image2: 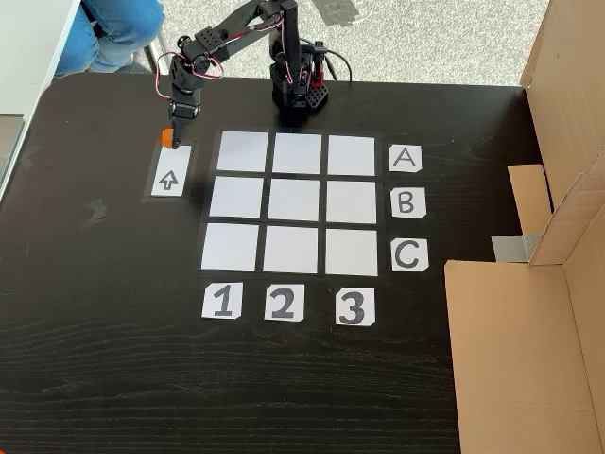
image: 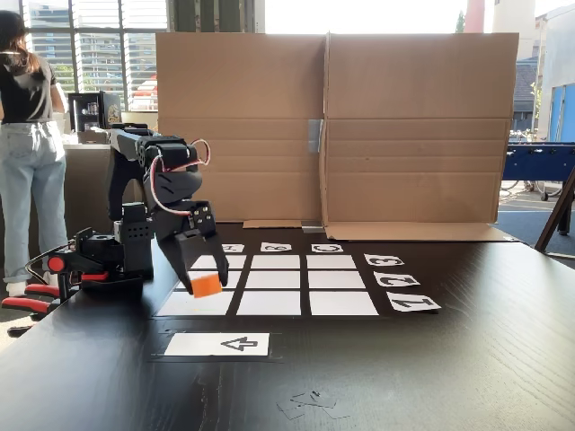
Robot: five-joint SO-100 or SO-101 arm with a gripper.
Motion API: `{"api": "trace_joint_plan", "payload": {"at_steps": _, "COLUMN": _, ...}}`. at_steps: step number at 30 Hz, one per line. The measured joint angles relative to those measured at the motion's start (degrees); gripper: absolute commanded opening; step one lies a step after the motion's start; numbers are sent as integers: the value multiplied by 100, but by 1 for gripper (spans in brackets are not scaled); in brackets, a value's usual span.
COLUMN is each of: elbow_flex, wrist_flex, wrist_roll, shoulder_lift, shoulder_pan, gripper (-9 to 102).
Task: Pick up the round, orange token and place it in the grid on square A3.
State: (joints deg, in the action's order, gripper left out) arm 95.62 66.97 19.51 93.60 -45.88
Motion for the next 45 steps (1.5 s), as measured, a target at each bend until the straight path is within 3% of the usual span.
{"api": "trace_joint_plan", "payload": {"at_steps": 6, "elbow_flex": 290, "wrist_flex": 1591, "wrist_roll": -800, "shoulder_lift": 1354, "shoulder_pan": 853, "gripper": -1}}
{"api": "trace_joint_plan", "payload": {"at_steps": 10, "elbow_flex": 624, "wrist_flex": 2127, "wrist_roll": -861, "shoulder_lift": 2057, "shoulder_pan": 1679, "gripper": -1}}
{"api": "trace_joint_plan", "payload": {"at_steps": 25, "elbow_flex": 2575, "wrist_flex": 2241, "wrist_roll": -448, "shoulder_lift": 3384, "shoulder_pan": 5897, "gripper": -1}}
{"api": "trace_joint_plan", "payload": {"at_steps": 35, "elbow_flex": 3199, "wrist_flex": 2241, "wrist_roll": -281, "shoulder_lift": 3516, "shoulder_pan": 7172, "gripper": 0}}
{"api": "trace_joint_plan", "payload": {"at_steps": 45, "elbow_flex": 3419, "wrist_flex": 2162, "wrist_roll": -220, "shoulder_lift": 3199, "shoulder_pan": 7840, "gripper": 0}}
